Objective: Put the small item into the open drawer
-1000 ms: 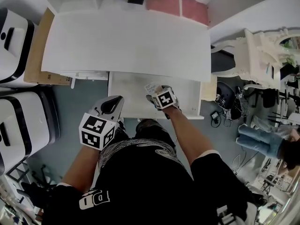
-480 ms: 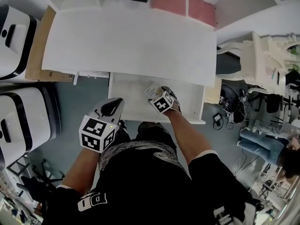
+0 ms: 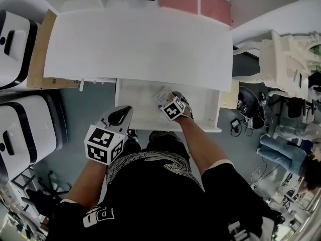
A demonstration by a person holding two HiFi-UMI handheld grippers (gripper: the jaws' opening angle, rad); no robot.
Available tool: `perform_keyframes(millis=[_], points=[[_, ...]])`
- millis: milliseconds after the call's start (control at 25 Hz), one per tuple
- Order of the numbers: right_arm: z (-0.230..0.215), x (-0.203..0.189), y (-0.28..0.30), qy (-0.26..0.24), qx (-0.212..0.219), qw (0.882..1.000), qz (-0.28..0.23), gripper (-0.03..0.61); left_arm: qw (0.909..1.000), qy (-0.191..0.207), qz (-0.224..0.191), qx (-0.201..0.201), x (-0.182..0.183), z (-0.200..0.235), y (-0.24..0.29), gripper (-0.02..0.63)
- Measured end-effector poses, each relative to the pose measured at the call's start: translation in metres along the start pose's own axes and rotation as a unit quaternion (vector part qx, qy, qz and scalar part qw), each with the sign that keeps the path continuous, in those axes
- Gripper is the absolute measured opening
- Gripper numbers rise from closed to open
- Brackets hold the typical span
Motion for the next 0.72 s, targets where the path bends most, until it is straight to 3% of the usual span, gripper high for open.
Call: perform_keyframes(millis=[360,720], points=[[0.004,0.002,-0.004,0.003,-0.001,1.000,-0.011,0.430,1.0000,0.002,-0.006,0.002,-0.001,0.000,-0.006,0.014],[0.005,0.000,-0.027,0.020,-0.034,0.999,-0.027,0.429,0.9994,0.018,-0.029,-0.006,0.004,0.001,-0.019,0.014]])
Point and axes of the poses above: the fingertips, and each gripper's own axes: y forward along the fingers, z to its left, x out of its top, the point moved 7 cm from there along -y, backward along the fingers, and after that the axes turned 15 degrees about y, right-handed, at the moved point
